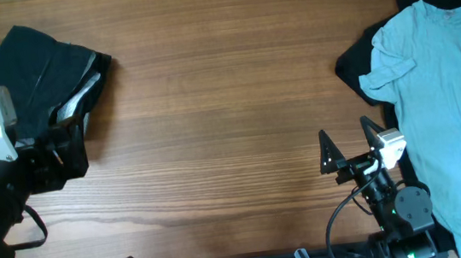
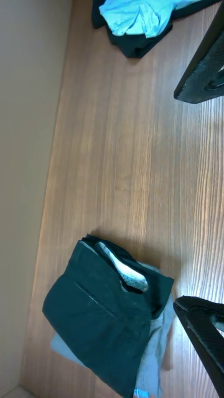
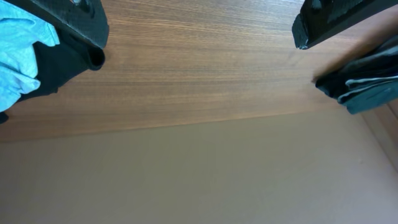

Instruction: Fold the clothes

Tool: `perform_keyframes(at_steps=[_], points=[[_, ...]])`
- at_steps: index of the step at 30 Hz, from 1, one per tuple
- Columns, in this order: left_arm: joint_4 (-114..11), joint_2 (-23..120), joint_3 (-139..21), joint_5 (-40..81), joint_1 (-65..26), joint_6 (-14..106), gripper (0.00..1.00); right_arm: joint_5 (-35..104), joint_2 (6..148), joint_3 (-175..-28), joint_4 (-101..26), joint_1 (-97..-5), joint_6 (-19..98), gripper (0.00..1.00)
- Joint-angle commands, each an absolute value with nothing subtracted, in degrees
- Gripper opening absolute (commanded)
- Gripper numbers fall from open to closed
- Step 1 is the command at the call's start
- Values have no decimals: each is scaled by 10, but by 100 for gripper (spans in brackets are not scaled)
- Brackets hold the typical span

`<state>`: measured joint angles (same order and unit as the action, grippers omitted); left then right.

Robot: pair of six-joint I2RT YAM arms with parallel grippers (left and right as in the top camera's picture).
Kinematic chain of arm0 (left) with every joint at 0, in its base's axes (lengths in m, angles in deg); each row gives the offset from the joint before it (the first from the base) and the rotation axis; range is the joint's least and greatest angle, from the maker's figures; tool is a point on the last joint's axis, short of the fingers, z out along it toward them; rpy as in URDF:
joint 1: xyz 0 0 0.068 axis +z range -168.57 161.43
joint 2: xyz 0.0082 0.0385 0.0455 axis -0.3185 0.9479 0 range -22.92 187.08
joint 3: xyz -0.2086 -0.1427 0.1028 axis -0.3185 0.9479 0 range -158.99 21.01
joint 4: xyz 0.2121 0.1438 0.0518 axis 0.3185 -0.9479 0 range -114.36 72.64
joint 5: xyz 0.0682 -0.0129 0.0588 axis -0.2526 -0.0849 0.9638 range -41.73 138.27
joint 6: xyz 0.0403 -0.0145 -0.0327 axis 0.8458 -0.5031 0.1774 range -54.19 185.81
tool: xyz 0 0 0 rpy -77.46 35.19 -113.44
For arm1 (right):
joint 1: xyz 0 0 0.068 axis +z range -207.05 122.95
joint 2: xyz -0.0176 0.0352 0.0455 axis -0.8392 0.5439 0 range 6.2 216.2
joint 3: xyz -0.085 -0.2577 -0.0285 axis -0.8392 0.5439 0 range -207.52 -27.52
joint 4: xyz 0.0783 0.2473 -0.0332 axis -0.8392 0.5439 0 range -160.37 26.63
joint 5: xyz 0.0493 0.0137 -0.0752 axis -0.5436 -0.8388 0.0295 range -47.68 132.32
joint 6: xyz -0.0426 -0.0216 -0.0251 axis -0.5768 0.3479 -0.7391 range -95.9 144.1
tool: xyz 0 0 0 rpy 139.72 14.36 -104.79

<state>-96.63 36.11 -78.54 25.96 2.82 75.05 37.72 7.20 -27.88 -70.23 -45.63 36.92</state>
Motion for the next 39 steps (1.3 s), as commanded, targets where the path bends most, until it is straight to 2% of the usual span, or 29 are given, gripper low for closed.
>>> perform_keyframes(at_steps=[1, 5, 8, 10, 13, 16, 20, 27, 30, 39], points=[[-963, 361, -785, 261, 28, 761, 100, 385, 68, -278, -706, -459, 378, 100], [-963, 361, -785, 261, 27, 761, 100, 385, 68, -278, -706, -459, 378, 100], [-964, 343, -784, 261, -31, 761, 100, 385, 68, -278, -706, -459, 378, 100], [-947, 320, -784, 295, -71, 761, 100, 385, 68, -278, -706, -459, 378, 100], [-886, 268, -734, 297, -72, 743, 100, 385, 68, -278, -706, -459, 378, 100], [-785, 175, -601, 297, -61, 709, 100, 385, 68, -278, -706, -459, 378, 100], [-612, -6, -326, 295, -66, 671, 100, 385, 68, -278, -706, -459, 378, 100], [-435, -222, 12, 295, -84, 638, 100, 385, 68, -278, -706, -459, 378, 100], [-356, -227, 93, 290, -88, 634, 100, 385, 68, -278, -706, -459, 378, 100], [-200, -227, 207, 290, -95, 634, 100, 385, 68, -278, -706, -459, 378, 99]])
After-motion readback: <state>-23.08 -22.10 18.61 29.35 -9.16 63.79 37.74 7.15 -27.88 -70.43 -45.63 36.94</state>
